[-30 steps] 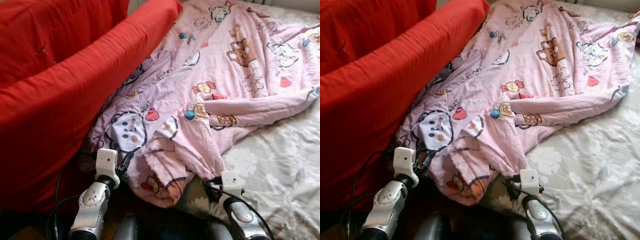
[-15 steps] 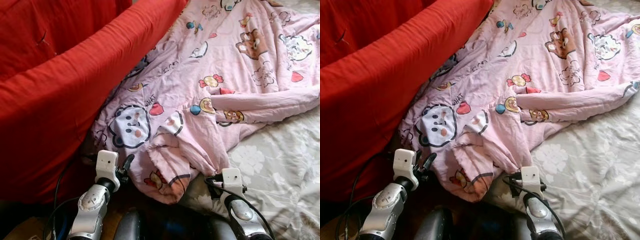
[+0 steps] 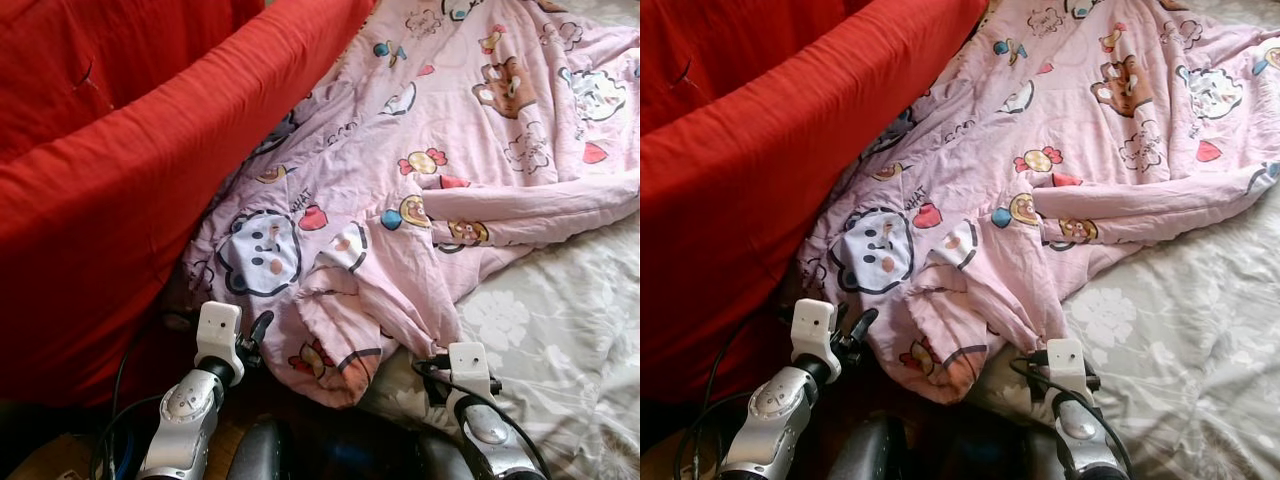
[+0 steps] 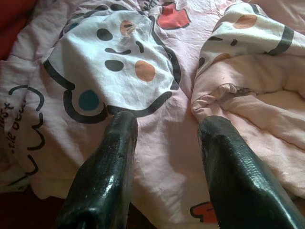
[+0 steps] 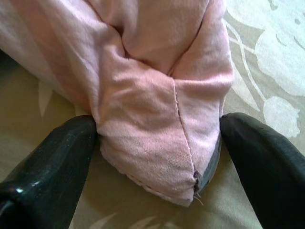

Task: Clean up the room

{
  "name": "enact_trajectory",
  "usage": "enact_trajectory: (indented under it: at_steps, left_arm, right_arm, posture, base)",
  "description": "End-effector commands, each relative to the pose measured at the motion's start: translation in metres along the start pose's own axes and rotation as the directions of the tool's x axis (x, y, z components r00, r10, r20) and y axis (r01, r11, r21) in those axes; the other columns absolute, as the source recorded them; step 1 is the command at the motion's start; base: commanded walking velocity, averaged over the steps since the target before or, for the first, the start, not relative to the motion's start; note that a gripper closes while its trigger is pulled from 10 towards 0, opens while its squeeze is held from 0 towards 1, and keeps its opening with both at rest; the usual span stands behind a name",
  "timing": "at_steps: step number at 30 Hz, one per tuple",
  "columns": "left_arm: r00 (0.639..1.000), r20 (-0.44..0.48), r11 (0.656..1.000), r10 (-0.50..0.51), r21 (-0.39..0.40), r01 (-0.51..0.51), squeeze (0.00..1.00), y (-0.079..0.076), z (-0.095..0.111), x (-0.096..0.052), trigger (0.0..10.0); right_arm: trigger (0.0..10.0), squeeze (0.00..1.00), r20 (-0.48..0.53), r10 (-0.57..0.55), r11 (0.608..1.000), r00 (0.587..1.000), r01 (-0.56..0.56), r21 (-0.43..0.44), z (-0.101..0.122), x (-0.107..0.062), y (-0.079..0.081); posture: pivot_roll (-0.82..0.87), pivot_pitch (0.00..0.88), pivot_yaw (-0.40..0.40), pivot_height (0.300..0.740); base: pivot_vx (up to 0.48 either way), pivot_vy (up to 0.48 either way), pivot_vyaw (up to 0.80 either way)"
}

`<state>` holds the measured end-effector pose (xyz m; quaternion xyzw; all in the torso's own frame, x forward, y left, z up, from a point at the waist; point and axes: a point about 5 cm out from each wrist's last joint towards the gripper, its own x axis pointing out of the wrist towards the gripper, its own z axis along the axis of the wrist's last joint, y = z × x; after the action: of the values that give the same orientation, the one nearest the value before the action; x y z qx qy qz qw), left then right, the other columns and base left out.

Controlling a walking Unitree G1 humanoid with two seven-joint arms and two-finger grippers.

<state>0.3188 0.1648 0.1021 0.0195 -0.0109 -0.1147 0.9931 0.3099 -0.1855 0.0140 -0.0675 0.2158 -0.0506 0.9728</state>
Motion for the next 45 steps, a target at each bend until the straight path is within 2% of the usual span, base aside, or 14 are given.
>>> enact_trajectory:
  at_steps: [1,2,3,4,37,42,45]
  left_arm:
    - [0.999,-0.053,1.000,0.003,-0.003,-0.003,0.00,0.0003,-0.0114,-0.0071,10.0]
    - [0.999,-0.054,1.000,0.003,-0.003,-0.003,0.00,0.0002,-0.0114,-0.0073,10.0]
    - [0.998,-0.055,1.000,0.004,-0.002,-0.004,0.00,0.0001,-0.0115,-0.0074,10.0]
    - [0.998,-0.056,1.000,0.004,-0.001,-0.004,0.00,0.0000,-0.0116,-0.0076,10.0]
    - [0.997,-0.069,1.000,0.019,0.007,-0.018,0.00,-0.0009,-0.0146,-0.0062,10.0]
    - [0.997,-0.068,1.000,0.021,0.008,-0.020,0.00,-0.0011,-0.0146,-0.0052,10.0]
    - [0.997,-0.067,1.000,0.023,0.007,-0.023,0.00,-0.0011,-0.0146,-0.0044,10.0]
  right_arm:
    - [10.0,0.00,-0.060,-0.003,0.999,0.998,0.005,0.031,-0.0183,-0.0058,0.0000]
    - [10.0,0.00,-0.055,0.004,0.999,0.998,-0.002,0.052,-0.0179,-0.0058,0.0004]
    - [1.7,0.00,-0.051,0.007,0.999,0.999,-0.004,0.053,-0.0175,-0.0058,0.0005]
    - [0.0,0.00,-0.046,0.009,0.999,0.999,-0.006,0.052,-0.0172,-0.0058,0.0007]
    - [0.0,0.00,-0.016,0.022,0.993,1.000,-0.020,0.116,-0.0228,-0.0103,0.0055]
    - [0.0,0.00,-0.001,0.020,0.990,1.000,-0.020,0.137,-0.0218,-0.0106,0.0055]
    - [0.0,0.00,0.045,0.021,0.985,0.999,-0.029,0.173,-0.0160,-0.0101,0.0057]
  posture:
    - [0.04,0.359,0.073,0.631]
    - [0.04,0.359,0.072,0.631]
    - [0.04,0.359,0.072,0.631]
    - [0.04,0.358,0.072,0.631]
    - [0.03,0.348,0.063,0.631]
    - [0.03,0.341,0.061,0.631]
    - [0.02,0.337,0.060,0.631]
  base:
    - [0.000,0.000,0.00]
    - [0.000,0.000,0.00]
    - [0.000,0.000,0.00]
    - [0.000,0.000,0.00]
    - [0.000,0.000,0.00]
    - [0.000,0.000,0.00]
    - [0.000,0.000,0.00]
